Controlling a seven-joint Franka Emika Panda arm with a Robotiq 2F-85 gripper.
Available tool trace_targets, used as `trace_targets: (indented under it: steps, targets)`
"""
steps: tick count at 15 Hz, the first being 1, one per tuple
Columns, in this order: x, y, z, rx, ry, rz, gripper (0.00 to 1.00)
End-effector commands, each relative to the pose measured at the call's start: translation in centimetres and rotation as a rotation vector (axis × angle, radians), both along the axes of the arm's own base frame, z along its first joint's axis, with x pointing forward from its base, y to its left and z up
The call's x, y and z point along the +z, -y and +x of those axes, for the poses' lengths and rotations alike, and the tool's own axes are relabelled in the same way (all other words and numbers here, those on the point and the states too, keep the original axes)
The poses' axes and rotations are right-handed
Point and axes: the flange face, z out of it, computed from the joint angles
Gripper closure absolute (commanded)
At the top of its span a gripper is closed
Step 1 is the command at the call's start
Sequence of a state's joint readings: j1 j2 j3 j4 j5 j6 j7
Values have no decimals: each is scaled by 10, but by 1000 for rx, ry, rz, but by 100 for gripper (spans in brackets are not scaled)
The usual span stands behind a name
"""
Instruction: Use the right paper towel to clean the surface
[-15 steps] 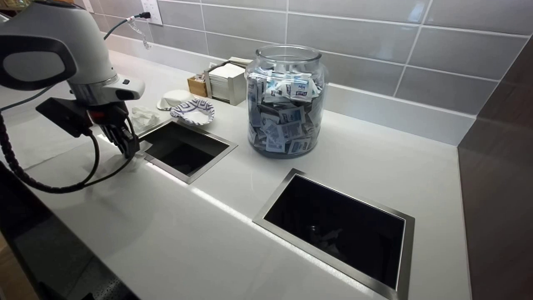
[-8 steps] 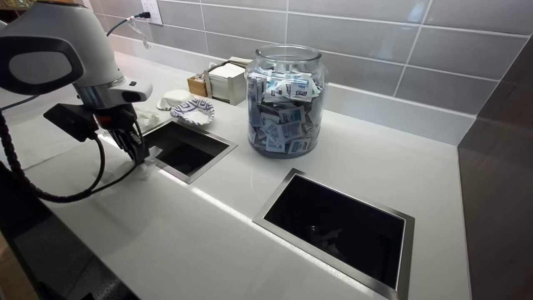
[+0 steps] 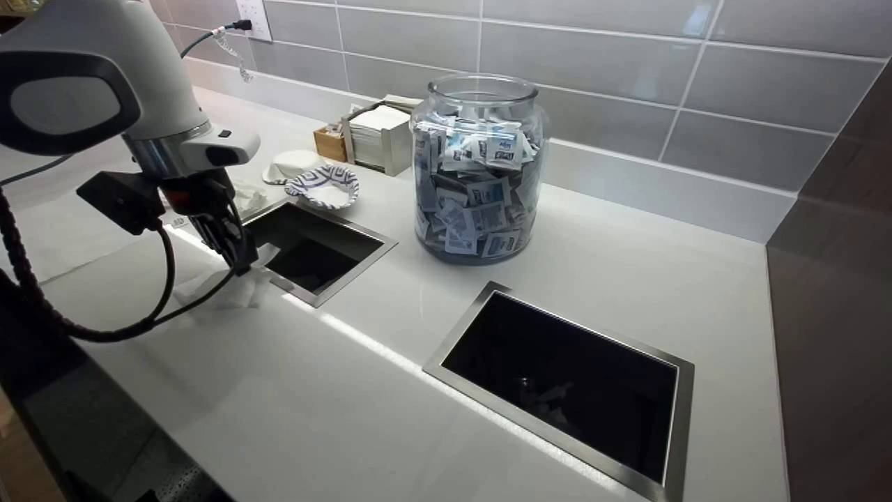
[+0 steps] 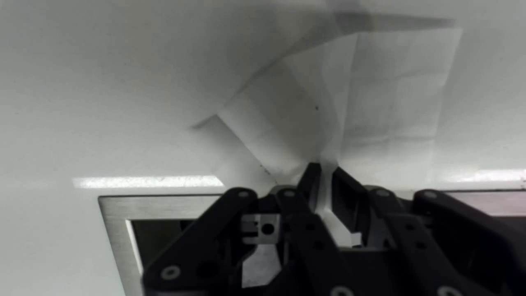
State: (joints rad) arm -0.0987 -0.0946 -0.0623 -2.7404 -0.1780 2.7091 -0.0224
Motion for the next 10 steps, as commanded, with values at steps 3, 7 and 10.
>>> trace_targets:
  steps: [3, 7, 10]
  targets:
    - [50, -5, -2, 0, 117, -12, 97]
    - [69, -6, 3, -10, 188, 15, 97]
    - [75, -3, 12, -19, 215, 18, 97]
